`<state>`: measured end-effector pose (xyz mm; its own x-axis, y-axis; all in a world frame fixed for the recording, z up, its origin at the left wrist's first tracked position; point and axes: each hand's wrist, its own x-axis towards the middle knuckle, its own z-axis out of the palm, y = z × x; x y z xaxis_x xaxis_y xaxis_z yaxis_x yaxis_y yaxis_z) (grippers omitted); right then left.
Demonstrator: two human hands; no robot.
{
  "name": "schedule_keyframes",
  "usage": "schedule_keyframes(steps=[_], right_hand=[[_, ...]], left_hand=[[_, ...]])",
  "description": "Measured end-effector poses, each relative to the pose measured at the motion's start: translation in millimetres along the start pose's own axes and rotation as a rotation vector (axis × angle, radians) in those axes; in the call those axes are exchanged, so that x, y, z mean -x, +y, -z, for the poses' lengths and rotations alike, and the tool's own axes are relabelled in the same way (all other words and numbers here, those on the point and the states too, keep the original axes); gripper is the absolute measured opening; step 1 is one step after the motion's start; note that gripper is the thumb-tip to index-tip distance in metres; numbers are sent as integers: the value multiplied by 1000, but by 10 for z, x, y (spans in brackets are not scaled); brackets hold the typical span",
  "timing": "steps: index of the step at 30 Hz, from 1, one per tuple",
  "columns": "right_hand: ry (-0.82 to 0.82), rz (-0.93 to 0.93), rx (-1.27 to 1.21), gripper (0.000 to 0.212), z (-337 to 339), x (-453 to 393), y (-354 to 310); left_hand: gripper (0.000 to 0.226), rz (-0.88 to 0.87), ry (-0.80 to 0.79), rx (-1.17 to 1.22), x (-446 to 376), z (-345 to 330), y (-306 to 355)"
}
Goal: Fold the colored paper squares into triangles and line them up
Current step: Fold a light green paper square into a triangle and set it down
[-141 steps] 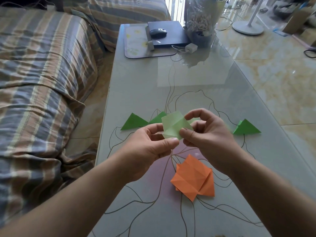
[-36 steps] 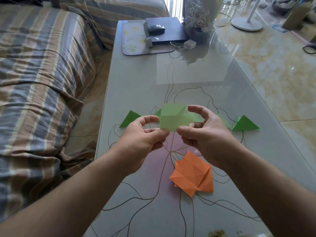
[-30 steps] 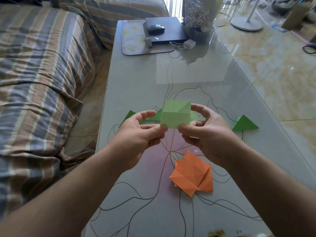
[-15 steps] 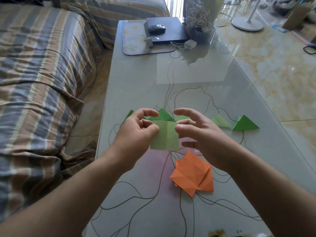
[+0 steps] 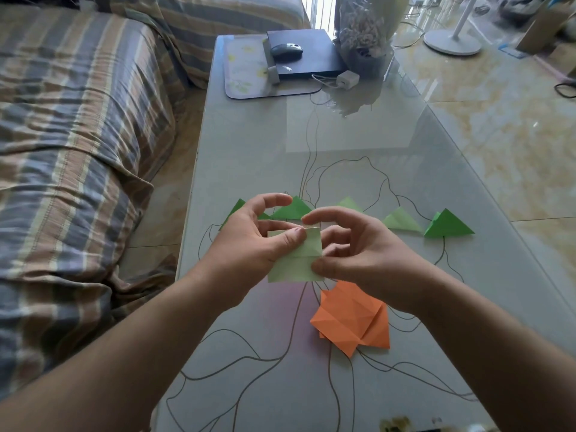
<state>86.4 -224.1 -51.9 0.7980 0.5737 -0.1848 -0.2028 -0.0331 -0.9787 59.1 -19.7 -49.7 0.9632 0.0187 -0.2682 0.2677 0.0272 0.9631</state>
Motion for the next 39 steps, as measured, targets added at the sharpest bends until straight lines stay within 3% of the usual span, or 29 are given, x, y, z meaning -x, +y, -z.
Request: schedule_keyframes(steps=[6,10,14,16,22,34,39], right_hand=[[14,37,61,40,-16,-14,20],[58,60,17,21,-23,-19,24],[49,55,79,18,4,-24,66],[79,34,128,29,19,-26,86],[128,107,413,17,15,-8,53],[218,181,518,22,3,-17,112],[253,224,503,24,9,-48,113]], left_hand=[[60,78,-37,118,-31,17,-22],[66,92,-76,76,-27,26,-1],[70,92,-115,42,-9,28,21],[66,84,-135,27,-2,34,22],[41,50,-170,-25,24,31,29],[10,46,-189,-23,46,15,31],[13,35,-223,21,73,1,65]])
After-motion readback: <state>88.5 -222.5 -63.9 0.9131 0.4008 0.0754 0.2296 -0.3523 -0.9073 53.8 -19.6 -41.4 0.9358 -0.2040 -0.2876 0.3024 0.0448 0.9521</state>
